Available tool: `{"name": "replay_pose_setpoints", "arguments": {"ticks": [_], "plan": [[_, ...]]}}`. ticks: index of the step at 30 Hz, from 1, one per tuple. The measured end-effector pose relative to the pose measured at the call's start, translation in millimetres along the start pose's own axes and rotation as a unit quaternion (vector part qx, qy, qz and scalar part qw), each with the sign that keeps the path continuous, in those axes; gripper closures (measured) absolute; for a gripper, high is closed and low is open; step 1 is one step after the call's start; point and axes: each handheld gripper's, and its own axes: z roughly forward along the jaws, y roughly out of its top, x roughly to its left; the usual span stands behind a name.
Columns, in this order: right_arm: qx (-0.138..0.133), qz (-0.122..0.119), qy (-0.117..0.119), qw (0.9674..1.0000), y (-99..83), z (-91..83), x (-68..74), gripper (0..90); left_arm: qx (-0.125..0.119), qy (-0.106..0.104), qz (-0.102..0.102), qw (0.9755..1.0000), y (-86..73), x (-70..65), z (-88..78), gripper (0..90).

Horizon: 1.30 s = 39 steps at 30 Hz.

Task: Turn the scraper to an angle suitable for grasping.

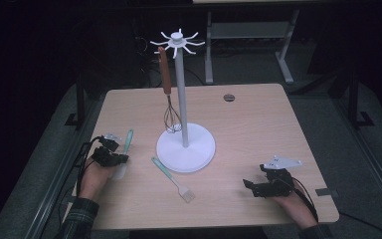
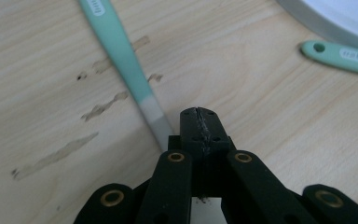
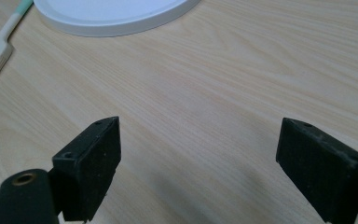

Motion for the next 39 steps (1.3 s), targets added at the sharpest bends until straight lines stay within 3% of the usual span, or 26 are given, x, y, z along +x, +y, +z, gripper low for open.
{"name": "replay_pose_setpoints", "arguments": {"ticks": [14, 17, 26, 31, 33, 39], "plan": [[0.002, 0.002, -0.001, 1.0000, -0.1, 0.7, -0.2, 14.0, 0.002, 0.001, -0.018, 0.9998, -15.8, 10.8, -12.3, 89.9], [0.003, 0.002, -0.001, 1.0000, 0.0, 1.3, -0.4, 14.0, -0.003, 0.002, -0.020, 0.9998, -11.2, 13.5, -13.6, 89.9], [0.002, 0.002, -0.002, 1.0000, -0.7, 0.5, -1.6, 14.0, -0.019, 0.042, -0.021, 0.9987, 17.4, 34.7, -5.4, 89.9], [0.003, 0.004, -0.001, 1.0000, -1.2, 0.1, -2.3, 14.0, -0.039, 0.050, -0.044, 0.9970, 25.8, 50.1, 2.6, 89.9], [0.003, 0.004, -0.001, 1.0000, -1.3, 0.3, -2.8, 14.0, -0.047, 0.050, -0.064, 0.9956, 27.5, 53.4, 7.5, 89.9], [0.002, 0.005, -0.003, 1.0000, -1.4, 0.2, -3.1, 14.0, -0.047, 0.061, -0.071, 0.9945, 26.7, 55.6, 19.8, 89.9]]}}
